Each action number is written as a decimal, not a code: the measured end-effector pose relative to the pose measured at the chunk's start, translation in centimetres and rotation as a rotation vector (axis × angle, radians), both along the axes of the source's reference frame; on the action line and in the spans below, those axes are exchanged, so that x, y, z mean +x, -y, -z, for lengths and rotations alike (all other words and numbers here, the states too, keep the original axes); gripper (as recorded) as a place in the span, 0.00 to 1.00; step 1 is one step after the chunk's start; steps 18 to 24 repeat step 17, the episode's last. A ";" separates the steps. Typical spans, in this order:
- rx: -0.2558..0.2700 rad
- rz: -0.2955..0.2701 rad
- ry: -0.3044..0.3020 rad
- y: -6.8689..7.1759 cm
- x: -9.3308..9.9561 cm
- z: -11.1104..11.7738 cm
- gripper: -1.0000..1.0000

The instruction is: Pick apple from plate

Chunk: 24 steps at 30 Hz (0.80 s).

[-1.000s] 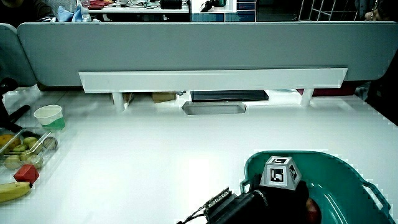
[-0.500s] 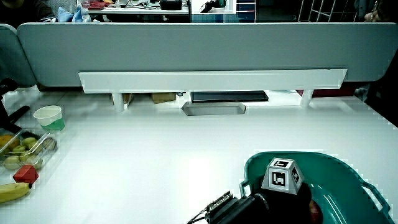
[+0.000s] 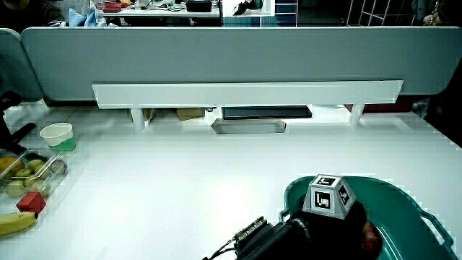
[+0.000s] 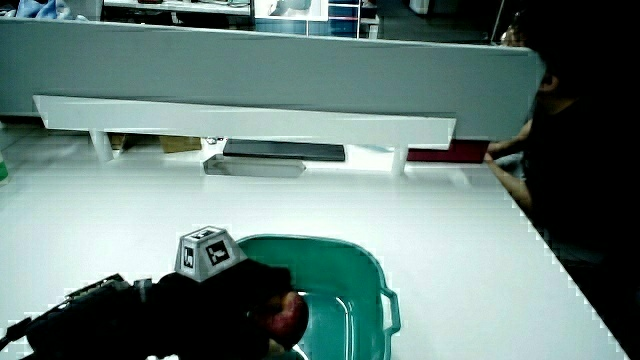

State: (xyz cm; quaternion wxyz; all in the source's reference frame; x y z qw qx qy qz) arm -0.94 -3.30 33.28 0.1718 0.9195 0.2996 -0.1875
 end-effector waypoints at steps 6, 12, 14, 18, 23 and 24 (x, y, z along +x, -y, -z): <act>0.026 0.009 -0.010 0.4 -1.7 2.0 1.00; 0.030 0.044 -0.011 0.8 -3.4 2.8 1.00; 0.055 0.008 -0.016 1.0 -3.9 3.3 1.00; 0.062 0.073 0.009 1.1 -5.0 3.2 1.00; 0.062 0.073 0.009 1.1 -5.0 3.2 1.00; 0.062 0.073 0.009 1.1 -5.0 3.2 1.00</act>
